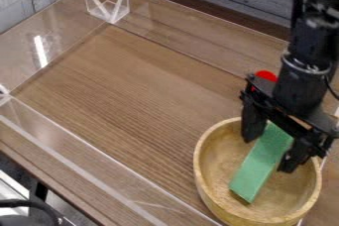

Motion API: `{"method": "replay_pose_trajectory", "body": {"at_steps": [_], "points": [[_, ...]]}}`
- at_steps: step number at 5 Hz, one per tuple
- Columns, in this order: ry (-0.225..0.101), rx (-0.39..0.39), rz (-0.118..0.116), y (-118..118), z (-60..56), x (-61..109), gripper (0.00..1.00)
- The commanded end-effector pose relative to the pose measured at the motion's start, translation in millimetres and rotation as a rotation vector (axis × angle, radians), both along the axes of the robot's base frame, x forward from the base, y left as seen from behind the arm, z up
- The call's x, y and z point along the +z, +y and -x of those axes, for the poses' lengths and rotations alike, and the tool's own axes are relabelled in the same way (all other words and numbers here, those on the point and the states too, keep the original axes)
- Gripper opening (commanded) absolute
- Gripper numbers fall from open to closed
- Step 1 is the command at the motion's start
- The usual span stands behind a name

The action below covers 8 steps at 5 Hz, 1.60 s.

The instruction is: Remove the green block from the brown bowl and put it on the table

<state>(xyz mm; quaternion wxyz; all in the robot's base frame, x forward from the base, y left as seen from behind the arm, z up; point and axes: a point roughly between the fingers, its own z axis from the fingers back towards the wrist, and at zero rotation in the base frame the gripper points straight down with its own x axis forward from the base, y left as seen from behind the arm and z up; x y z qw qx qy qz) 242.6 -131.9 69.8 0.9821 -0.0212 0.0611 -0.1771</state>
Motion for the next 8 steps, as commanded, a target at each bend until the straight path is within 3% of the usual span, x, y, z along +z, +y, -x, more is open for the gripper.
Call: {"method": "replay_pose_trajectory", "body": {"at_steps": [1,8], "points": [[-0.033,-0.014,0.019,-7.2,-3.2,3.2,1.00],[-0.082,0.006,0.024,-11.2,-7.3,-6.5,1.00]]}}
